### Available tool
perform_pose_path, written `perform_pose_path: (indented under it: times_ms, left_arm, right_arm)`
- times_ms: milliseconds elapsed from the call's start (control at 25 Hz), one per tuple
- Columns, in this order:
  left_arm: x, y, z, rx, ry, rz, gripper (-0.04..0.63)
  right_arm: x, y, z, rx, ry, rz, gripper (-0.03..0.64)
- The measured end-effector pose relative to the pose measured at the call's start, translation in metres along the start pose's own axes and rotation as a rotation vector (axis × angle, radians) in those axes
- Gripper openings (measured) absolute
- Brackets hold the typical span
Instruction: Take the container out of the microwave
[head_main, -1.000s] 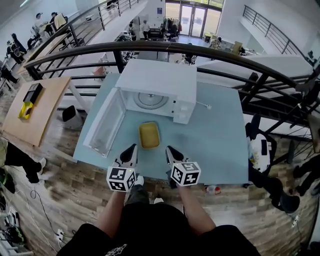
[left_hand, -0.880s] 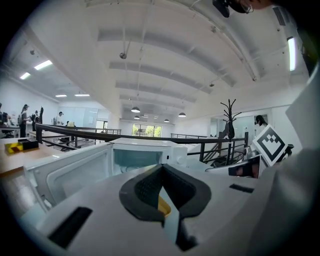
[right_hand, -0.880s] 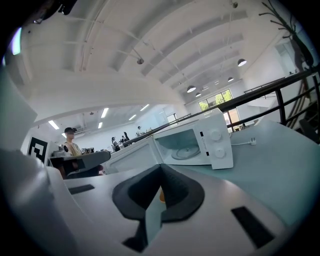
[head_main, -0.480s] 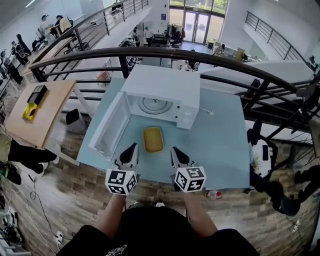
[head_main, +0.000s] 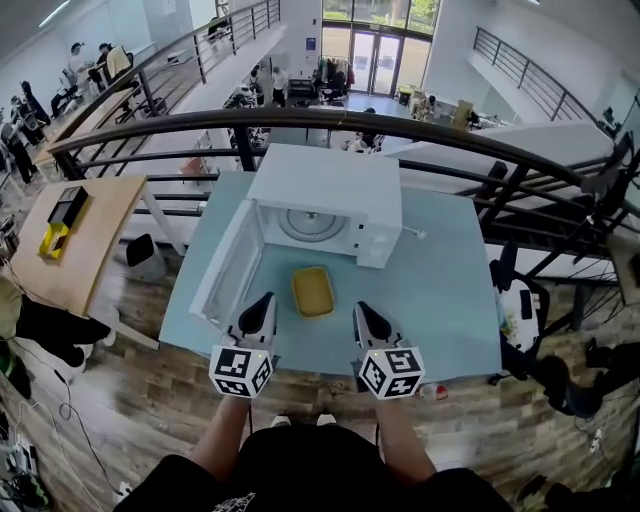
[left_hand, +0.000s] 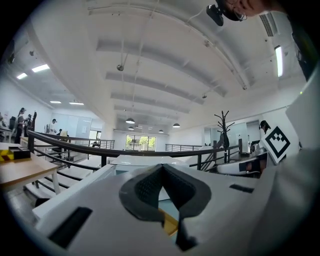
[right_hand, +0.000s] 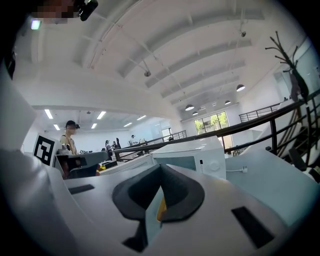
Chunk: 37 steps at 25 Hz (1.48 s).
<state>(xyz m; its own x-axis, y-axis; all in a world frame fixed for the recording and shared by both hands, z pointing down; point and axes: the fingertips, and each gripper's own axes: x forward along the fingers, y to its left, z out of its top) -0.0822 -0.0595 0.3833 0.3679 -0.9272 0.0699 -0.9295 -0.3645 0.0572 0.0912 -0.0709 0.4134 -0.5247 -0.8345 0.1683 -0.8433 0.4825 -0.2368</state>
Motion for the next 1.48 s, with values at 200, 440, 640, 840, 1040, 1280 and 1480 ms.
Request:
perform_pose_path:
  times_ms: [200,440,640,840,1040,1280,1480]
  left_arm:
    - [-0.012,0.018,0.011,0.001,-0.024,-0.019,0.008]
    - [-0.024,0.028,0.026,0.011,-0.050,-0.052,0.008]
    - [-0.028,0.032,0.036,0.013,-0.074,-0.075,0.008]
    - [-0.028,0.032,0.038,0.009,-0.080,-0.088,0.008]
    - [-0.028,0.031,0.033,0.008,-0.070,-0.089,0.008]
    - [-0.026,0.032,0.032,0.011,-0.062,-0.084,0.008]
    - [-0.024,0.032,0.030,0.005,-0.058,-0.083,0.008]
  right_arm:
    - [-0.010,0.015,0.016,-0.041,-0.045,-0.038,0.006]
    - [-0.022,0.032,0.042,-0.102,-0.106,-0.080,0.006]
    - [-0.026,0.042,0.052,-0.120,-0.128,-0.097,0.006]
    - [-0.029,0.045,0.053,-0.116,-0.130,-0.111,0.006]
    - [-0.029,0.045,0.051,-0.117,-0.126,-0.115,0.006]
    - [-0.025,0.044,0.049,-0.112,-0.122,-0.110,0.006]
    - [-0.024,0.042,0.044,-0.099,-0.112,-0.107,0.006]
